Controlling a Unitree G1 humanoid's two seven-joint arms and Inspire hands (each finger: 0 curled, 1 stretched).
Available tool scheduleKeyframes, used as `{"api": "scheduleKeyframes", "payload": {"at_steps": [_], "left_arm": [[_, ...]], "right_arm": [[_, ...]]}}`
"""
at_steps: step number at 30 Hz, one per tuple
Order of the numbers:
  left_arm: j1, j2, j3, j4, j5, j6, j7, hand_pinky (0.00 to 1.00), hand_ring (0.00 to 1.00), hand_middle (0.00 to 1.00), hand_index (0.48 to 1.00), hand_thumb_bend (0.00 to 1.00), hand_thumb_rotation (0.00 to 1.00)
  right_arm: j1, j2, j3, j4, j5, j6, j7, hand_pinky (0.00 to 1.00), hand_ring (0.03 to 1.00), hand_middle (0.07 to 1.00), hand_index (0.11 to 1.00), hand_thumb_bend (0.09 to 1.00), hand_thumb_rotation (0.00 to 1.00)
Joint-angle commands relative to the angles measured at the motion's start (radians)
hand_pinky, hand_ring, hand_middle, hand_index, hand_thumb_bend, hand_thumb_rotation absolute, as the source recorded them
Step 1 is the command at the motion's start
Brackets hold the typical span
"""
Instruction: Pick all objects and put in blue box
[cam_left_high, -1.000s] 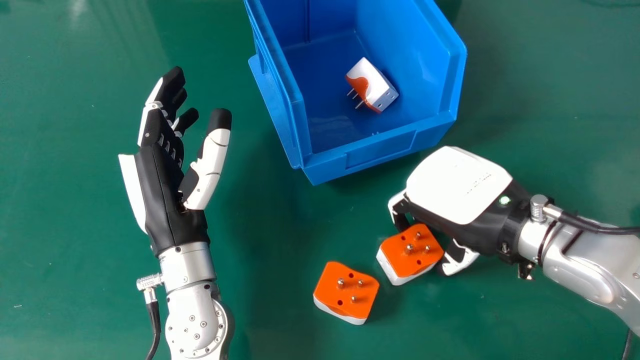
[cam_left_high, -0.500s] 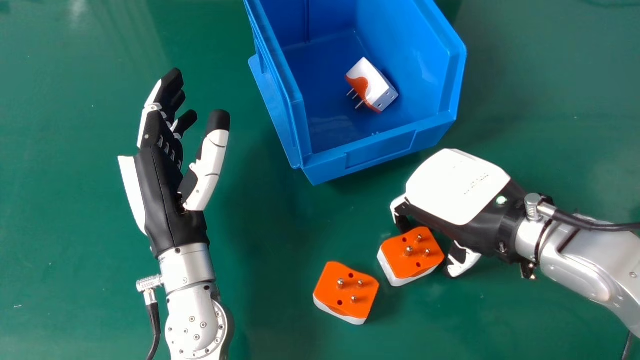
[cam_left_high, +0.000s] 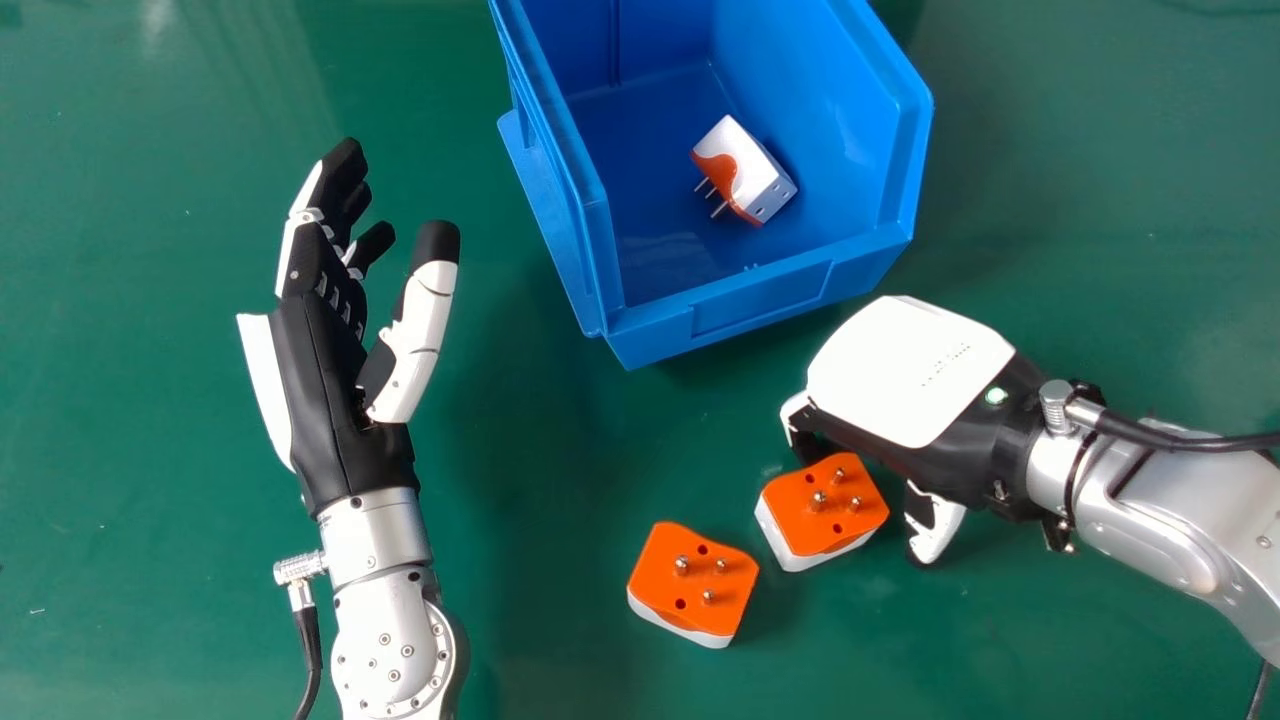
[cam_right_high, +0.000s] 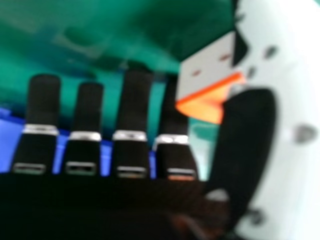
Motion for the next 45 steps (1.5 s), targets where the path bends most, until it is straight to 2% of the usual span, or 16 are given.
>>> {"api": "scheduleKeyframes", "payload": {"at_steps": [1,3,5,9,12,16,17,19,21,22,24,27,30,36,41,45], "left_arm": [[-0.008,-0.004,-0.007,-0.001,0.017,-0.02,0.004,0.82,0.88,0.88,0.819,0.72,0.53],[-0.009,-0.007,-0.007,-0.002,0.008,-0.018,-0.003,0.82,0.88,0.88,0.819,0.72,0.53],[-0.011,-0.009,-0.006,-0.001,0.007,-0.019,-0.004,0.82,0.88,0.87,0.819,0.72,0.54],[-0.013,-0.007,-0.007,-0.001,0.021,-0.017,0.011,0.82,0.88,0.88,0.82,0.72,0.54],[-0.014,-0.009,-0.008,-0.002,0.017,-0.016,0.009,0.82,0.88,0.88,0.82,0.72,0.54],[-0.013,-0.008,-0.011,-0.006,0.026,-0.013,0.021,0.82,0.88,0.88,0.82,0.72,0.54],[-0.013,-0.009,-0.011,-0.006,0.026,-0.011,0.022,0.82,0.88,0.88,0.82,0.72,0.54],[-0.013,-0.009,-0.01,-0.006,0.027,-0.01,0.023,0.82,0.88,0.88,0.82,0.72,0.54],[-0.013,-0.009,-0.01,-0.006,0.029,-0.012,0.024,0.82,0.88,0.88,0.82,0.72,0.54],[-0.013,-0.009,-0.009,-0.006,0.029,-0.012,0.023,0.82,0.88,0.87,0.819,0.72,0.54],[-0.013,-0.01,-0.008,-0.005,0.023,-0.015,0.016,0.82,0.88,0.87,0.819,0.72,0.54],[-0.012,-0.009,-0.009,-0.004,0.027,-0.012,0.018,0.82,0.88,0.87,0.819,0.72,0.54],[-0.012,-0.009,-0.008,-0.004,0.027,-0.012,0.017,0.83,0.88,0.87,0.818,0.72,0.54],[-0.014,-0.008,-0.007,0.005,0.022,-0.018,0.011,0.83,0.88,0.88,0.819,0.72,0.54],[-0.014,-0.009,-0.008,0.005,0.029,-0.017,0.018,0.83,0.88,0.88,0.821,0.72,0.54],[-0.014,-0.01,-0.008,0.005,0.029,-0.016,0.021,0.83,0.88,0.88,0.822,0.72,0.55]], "right_arm": [[-0.016,-0.027,0.002,-0.007,-0.025,0.012,0.019,0.54,0.739,0.788,0.779,0.842,0.09],[-0.019,-0.027,0.003,-0.006,-0.021,0.013,0.028,0.54,0.739,0.788,0.779,0.842,0.09],[-0.021,-0.029,0.004,-0.008,-0.023,0.013,0.031,0.56,0.761,0.808,0.798,0.86,0.12],[-0.026,-0.031,0.007,-0.007,-0.024,0.012,0.041,0.57,0.779,0.825,0.814,0.878,0.15],[-0.027,-0.033,0.005,-0.008,-0.021,0.011,0.043,0.57,0.779,0.825,0.814,0.878,0.15],[-0.031,-0.03,0.002,-0.016,-0.009,0.014,0.068,0.59,0.795,0.84,0.829,0.897,0.18],[-0.032,-0.03,0.002,-0.018,-0.007,0.015,0.072,0.6,0.809,0.852,0.841,0.913,0.22],[-0.031,-0.027,-0.002,-0.018,0.004,0.015,0.08,0.6,0.809,0.852,0.841,0.913,0.22],[-0.03,-0.024,-0.004,-0.018,0.016,0.015,0.082,0.6,0.809,0.852,0.841,0.913,0.22],[-0.03,-0.023,-0.005,-0.018,0.02,0.015,0.08,0.61,0.822,0.863,0.852,0.923,0.26],[-0.028,-0.02,-0.005,-0.018,0.018,0.019,0.071,0.61,0.822,0.863,0.852,0.923,0.26],[-0.029,-0.015,-0.005,-0.015,0.024,0.02,0.069,0.61,0.822,0.863,0.852,0.923,0.26],[-0.03,-0.01,-0.005,-0.013,0.026,0.021,0.062,0.63,0.836,0.876,0.874,0.944,0.35],[-0.032,-0.002,-0.005,-0.009,0.03,0.028,0.061,0.63,0.839,0.88,0.885,0.954,0.39],[-0.035,-0.001,-0.003,-0.017,0.021,0.033,0.067,0.64,0.849,0.892,0.91,0.972,0.5],[-0.035,0.005,-0.005,-0.019,0.026,0.039,0.07,0.65,0.851,0.894,0.915,0.976,0.53]]}}
